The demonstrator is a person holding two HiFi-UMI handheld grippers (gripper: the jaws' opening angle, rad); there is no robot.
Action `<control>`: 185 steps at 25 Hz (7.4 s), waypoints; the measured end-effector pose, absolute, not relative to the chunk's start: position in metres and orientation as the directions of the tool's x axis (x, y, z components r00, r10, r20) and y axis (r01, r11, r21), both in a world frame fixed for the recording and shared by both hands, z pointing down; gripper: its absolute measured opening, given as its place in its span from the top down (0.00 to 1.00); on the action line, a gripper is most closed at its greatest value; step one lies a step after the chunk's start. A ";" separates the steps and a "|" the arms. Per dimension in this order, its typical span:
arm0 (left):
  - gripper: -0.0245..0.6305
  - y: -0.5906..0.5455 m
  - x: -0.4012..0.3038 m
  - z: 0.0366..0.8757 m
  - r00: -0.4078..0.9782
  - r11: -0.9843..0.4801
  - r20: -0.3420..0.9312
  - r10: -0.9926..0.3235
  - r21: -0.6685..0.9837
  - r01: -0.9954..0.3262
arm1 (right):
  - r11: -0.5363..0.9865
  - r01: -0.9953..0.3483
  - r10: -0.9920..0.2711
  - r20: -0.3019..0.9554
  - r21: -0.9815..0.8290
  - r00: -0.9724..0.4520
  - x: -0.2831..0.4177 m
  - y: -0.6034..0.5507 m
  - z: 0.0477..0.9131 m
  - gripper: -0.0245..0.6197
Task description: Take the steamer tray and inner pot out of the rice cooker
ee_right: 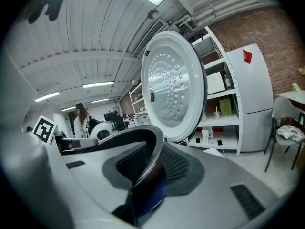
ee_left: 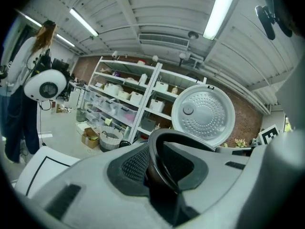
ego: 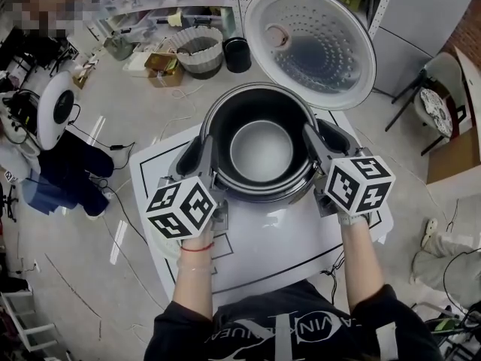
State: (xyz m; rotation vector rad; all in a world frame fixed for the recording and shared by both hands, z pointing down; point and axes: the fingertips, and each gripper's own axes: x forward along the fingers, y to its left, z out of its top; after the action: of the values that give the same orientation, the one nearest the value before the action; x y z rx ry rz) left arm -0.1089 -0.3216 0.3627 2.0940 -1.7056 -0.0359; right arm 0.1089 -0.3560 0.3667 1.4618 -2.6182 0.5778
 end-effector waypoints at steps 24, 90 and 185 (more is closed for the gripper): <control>0.84 -0.291 -0.118 0.265 0.227 -0.208 0.028 -0.974 0.303 -0.930 | 0.517 -0.823 -0.844 0.019 -0.237 -0.536 0.102 -0.326 0.270 0.81; 0.86 -0.047 -0.191 0.323 0.252 -0.200 0.055 -0.966 0.459 -0.866 | 0.486 -0.778 -0.842 0.025 -0.397 -0.539 0.038 -0.071 0.325 0.84; 0.93 -0.063 -0.163 0.390 0.304 -0.251 0.183 -0.935 0.266 -0.931 | 0.560 -0.807 -0.793 0.162 -0.187 -0.587 0.083 -0.093 0.386 0.96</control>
State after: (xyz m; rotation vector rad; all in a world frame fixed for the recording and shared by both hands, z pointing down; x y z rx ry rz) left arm -0.1635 -0.0631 0.3897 2.2547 -1.6813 -0.0181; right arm 0.0829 -0.0933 0.3861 1.3980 -2.7215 0.3735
